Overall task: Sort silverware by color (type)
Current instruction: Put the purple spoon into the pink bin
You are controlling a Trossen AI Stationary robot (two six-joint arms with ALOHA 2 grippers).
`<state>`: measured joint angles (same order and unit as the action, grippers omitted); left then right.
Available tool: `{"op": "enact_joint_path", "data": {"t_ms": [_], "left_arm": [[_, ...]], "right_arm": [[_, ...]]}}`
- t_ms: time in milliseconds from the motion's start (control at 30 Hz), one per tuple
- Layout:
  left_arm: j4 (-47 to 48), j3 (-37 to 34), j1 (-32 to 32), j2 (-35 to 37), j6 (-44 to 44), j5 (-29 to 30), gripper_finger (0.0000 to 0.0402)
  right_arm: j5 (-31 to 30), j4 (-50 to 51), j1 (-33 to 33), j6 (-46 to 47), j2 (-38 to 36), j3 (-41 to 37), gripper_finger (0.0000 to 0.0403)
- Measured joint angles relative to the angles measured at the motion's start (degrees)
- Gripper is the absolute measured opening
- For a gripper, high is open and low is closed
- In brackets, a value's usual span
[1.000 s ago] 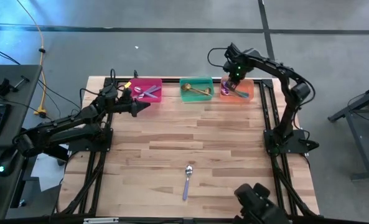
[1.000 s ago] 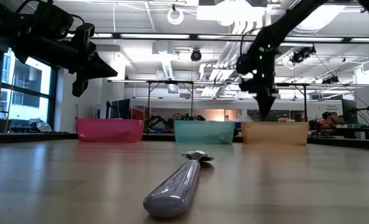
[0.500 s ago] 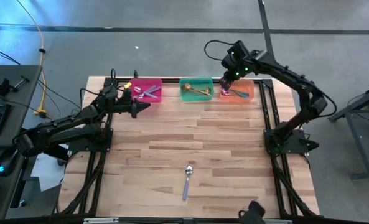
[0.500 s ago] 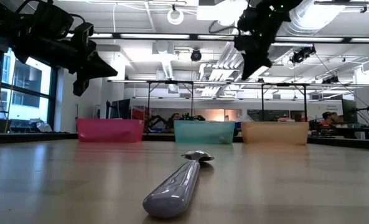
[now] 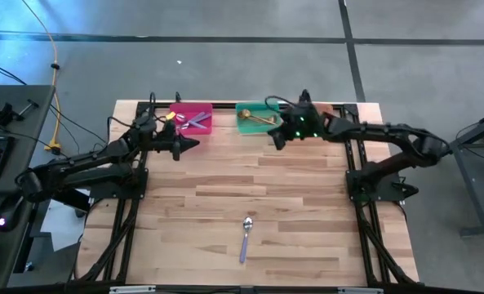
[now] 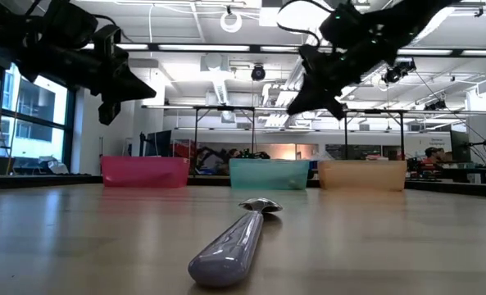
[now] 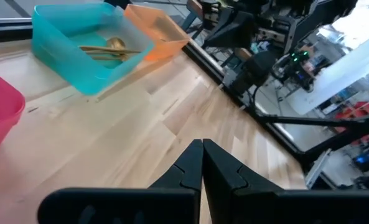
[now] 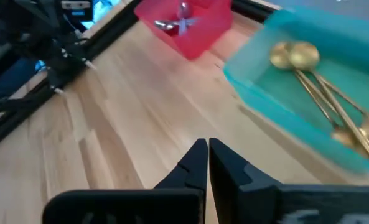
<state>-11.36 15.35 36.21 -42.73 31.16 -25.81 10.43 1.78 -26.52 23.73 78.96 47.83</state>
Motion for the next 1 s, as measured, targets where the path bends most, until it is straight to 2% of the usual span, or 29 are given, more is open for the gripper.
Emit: {"op": "enact_joint_path", "data": {"t_ms": [167,367,500,633,800,1000], "left_arm": [[3.0,0.9,-6.3,0.0,0.1,9.4,0.0],[10.3,4.1,-17.2,-0.5,5.5,28.8,0.0],[12.0,5.6,-24.7,-3.1,12.8,38.7,0.0],[13.9,9.1,-31.3,-9.1,17.8,44.2,0.0],[15.1,16.2,-37.2,-20.7,21.8,50.2,0.0],[16.4,27.7,-41.7,-34.4,23.4,50.6,0.0]], "right_arm": [[-0.3,-1.6,0.4,-0.4,-8.0,-7.9,0.0],[11.7,-0.7,-2.9,-6.9,-17.2,-11.2,0.0],[15.2,0.7,-3.0,-11.8,-20.5,-11.3,0.0],[15.2,0.5,-3.0,-12.1,-21.7,-11.3,0.0],[16.6,0.6,-3.0,-15.0,-21.7,-11.3,0.0],[17.0,0.6,-3.0,-17.8,-21.7,-11.3,0.0]]}}
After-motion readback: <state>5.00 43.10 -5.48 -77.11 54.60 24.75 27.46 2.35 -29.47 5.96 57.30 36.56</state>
